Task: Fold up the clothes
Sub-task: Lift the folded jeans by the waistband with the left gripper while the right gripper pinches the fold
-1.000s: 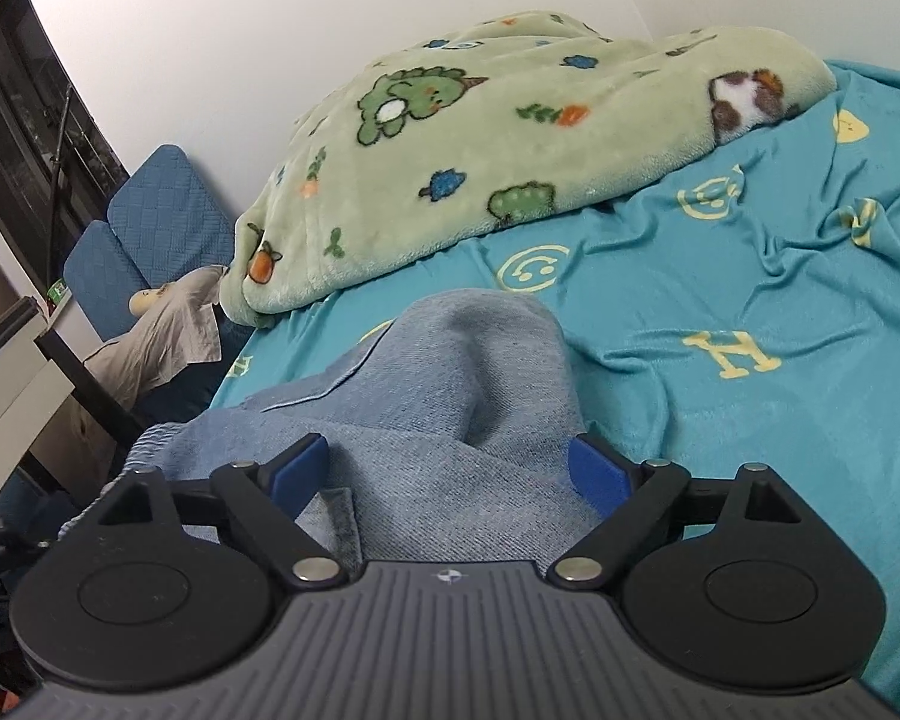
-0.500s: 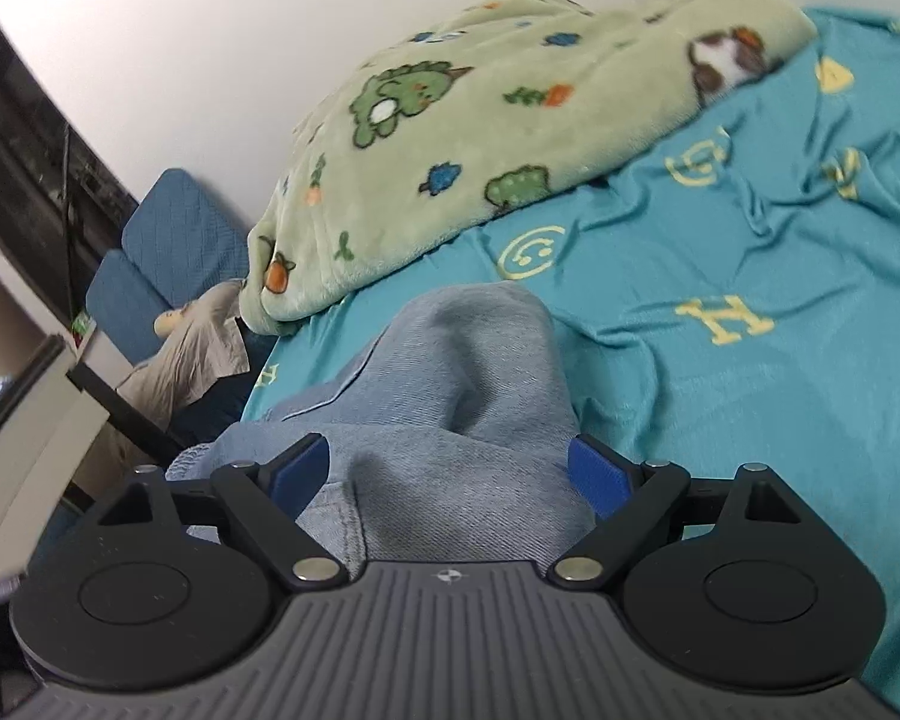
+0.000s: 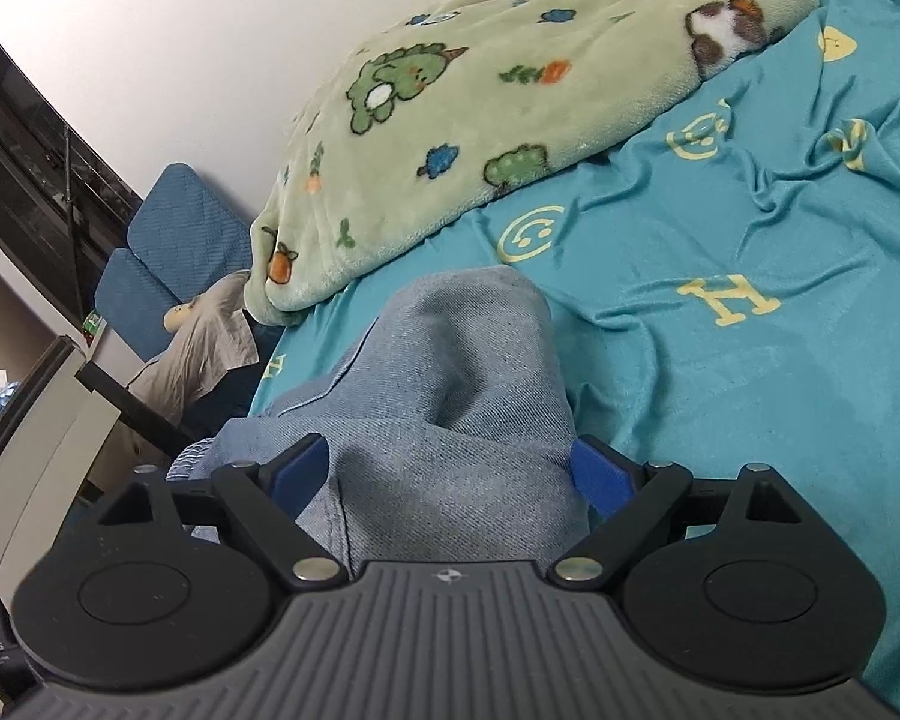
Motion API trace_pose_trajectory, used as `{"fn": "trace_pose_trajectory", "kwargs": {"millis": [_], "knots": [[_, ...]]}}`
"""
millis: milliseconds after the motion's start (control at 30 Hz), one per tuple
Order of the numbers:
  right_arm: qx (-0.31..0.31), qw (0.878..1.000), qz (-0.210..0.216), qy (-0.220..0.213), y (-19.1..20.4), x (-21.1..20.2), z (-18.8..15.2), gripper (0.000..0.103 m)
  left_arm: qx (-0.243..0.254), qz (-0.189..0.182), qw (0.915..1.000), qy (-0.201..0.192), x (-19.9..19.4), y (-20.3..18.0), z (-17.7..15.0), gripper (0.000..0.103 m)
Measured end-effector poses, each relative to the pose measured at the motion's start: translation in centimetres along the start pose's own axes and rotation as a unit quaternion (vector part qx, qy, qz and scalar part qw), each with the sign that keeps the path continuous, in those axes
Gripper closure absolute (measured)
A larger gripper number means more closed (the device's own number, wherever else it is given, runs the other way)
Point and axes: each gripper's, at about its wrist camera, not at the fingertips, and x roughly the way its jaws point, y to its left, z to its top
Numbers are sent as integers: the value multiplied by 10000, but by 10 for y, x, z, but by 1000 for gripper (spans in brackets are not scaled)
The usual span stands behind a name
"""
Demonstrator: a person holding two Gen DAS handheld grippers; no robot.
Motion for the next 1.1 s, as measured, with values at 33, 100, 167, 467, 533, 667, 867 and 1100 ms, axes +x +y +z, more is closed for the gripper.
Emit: {"fn": "trace_pose_trajectory", "kwargs": {"millis": [33,100,167,467,533,667,867,1100], "knots": [[42,10000,21,3,-2,2,1,11,-46,-52,10000,3,-1,0,1,26],[102,9999,67,37,-5,6,3,11,-214,-317,9993,-14,-7,0,2,27],[157,9998,99,86,-10,10,4,10,-463,-660,9967,-73,-12,2,5,27],[717,9934,576,690,-31,29,8,13,-591,-551,9967,25,5,5,7,29],[710,9930,674,665,-29,27,9,13,-499,-461,9977,20,7,3,4,28],[775,9897,1111,470,-23,18,15,13,-706,-506,9962,46,12,10,3,27],[616,9921,888,630,-24,29,10,12,-440,-414,9982,20,13,3,3,28],[627,9932,744,638,-11,34,12,14,-689,-458,9966,28,18,7,5,28]]}}
